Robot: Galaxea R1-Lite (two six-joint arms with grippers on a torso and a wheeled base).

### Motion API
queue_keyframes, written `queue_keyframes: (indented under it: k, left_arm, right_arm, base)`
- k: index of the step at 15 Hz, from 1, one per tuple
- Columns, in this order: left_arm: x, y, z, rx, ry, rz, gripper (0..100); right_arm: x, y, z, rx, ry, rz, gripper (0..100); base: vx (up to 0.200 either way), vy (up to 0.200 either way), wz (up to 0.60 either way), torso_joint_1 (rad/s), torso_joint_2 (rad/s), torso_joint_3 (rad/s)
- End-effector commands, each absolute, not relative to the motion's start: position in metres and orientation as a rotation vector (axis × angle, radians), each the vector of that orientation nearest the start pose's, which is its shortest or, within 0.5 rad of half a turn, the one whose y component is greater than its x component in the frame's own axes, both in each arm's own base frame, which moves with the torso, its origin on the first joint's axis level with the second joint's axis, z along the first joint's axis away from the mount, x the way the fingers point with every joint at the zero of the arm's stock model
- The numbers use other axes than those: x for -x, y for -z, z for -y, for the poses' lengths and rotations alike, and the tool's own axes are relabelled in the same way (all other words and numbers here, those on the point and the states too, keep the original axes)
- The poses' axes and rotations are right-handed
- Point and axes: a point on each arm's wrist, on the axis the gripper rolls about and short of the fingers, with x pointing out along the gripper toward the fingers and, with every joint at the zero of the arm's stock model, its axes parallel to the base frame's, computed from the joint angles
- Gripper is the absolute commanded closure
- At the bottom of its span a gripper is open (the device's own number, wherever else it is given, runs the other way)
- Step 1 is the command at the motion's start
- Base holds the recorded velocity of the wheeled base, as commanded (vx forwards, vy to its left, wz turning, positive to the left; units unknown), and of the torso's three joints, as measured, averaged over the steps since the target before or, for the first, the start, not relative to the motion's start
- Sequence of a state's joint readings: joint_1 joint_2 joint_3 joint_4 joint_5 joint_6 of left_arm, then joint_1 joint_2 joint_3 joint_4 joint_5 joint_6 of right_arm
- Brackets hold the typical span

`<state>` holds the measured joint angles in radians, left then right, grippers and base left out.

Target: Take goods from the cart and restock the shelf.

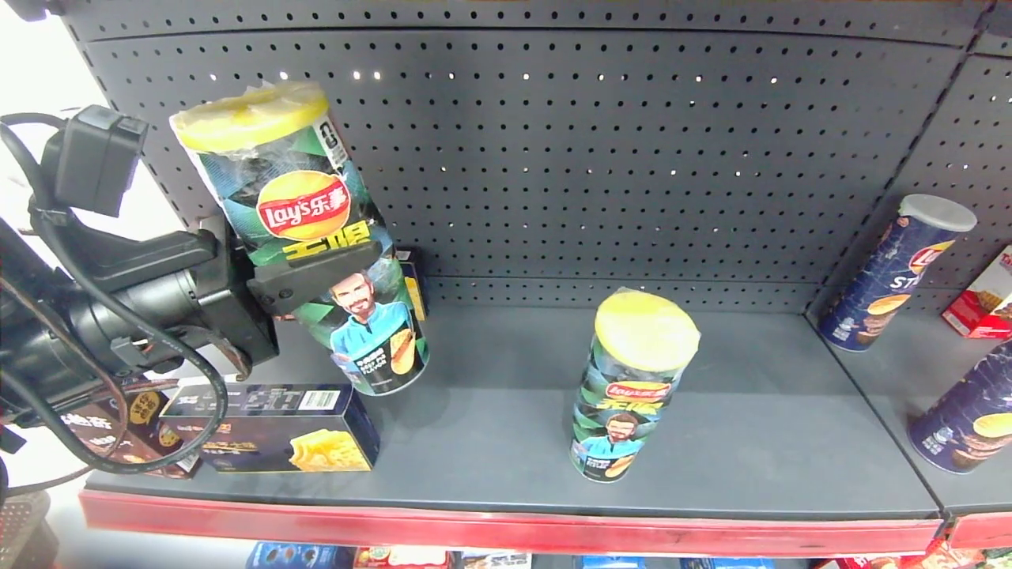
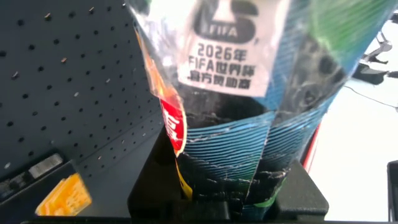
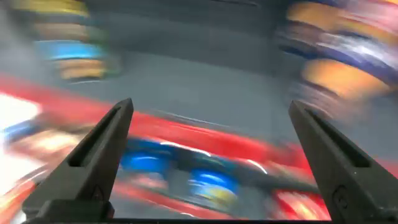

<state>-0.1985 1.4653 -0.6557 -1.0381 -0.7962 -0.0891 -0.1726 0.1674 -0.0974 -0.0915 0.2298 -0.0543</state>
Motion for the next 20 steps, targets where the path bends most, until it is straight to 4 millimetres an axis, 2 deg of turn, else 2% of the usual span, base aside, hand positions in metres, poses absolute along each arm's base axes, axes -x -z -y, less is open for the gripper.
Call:
queue_keyframes:
  k: [1,4,10,11,15,18,19,20]
  left_arm:
    - [-0.227,-0.245,0.063,0.011,1.003,0.183,100]
    - [-0.227,-0.244,0.064,0.012,1.006,0.18,100]
    - [-0.221,-0.241,0.064,0.012,1.015,0.168,100]
    - [-0.206,-0.241,0.071,0.017,1.059,0.168,100]
    - [-0.196,-0.239,0.099,0.007,1.19,0.174,100]
    - [-0.206,-0.231,0.105,0.01,1.201,0.142,100]
    - [-0.206,-0.231,0.105,0.01,1.201,0.142,100]
    - [-0.214,-0.235,0.109,-0.007,1.182,0.166,100]
  right_arm:
    - [0.014,-0.084,-0.003,0.065,0.181,-0.038,0]
    - [0.015,-0.077,-0.003,-0.008,0.228,-0.106,0]
    - [0.015,-0.078,-0.002,-0.01,0.23,-0.096,0]
    - [0.015,-0.078,-0.002,-0.01,0.23,-0.096,0]
    - [0.015,-0.078,-0.002,-0.01,0.23,-0.096,0]
    - [0.015,-0.078,-0.002,-0.01,0.23,-0.096,0]
    - [0.015,-0.078,-0.002,-0.01,0.23,-0.096,0]
    - [0.015,-0.078,-0.002,-0.01,0.23,-0.096,0]
  base:
    - [0.0,0.0,0.0,0.0,0.0,0.0]
    - [0.0,0.0,0.0,0.0,0.0,0.0]
    - [0.0,0.0,0.0,0.0,0.0,0.0]
    - [0.0,0.0,0.0,0.0,0.0,0.0]
    - [0.0,0.0,0.0,0.0,0.0,0.0]
    - [0.0,0.0,0.0,0.0,0.0,0.0]
    - [0.0,0.0,0.0,0.0,0.0,0.0]
    - [0.0,0.0,0.0,0.0,0.0,0.0]
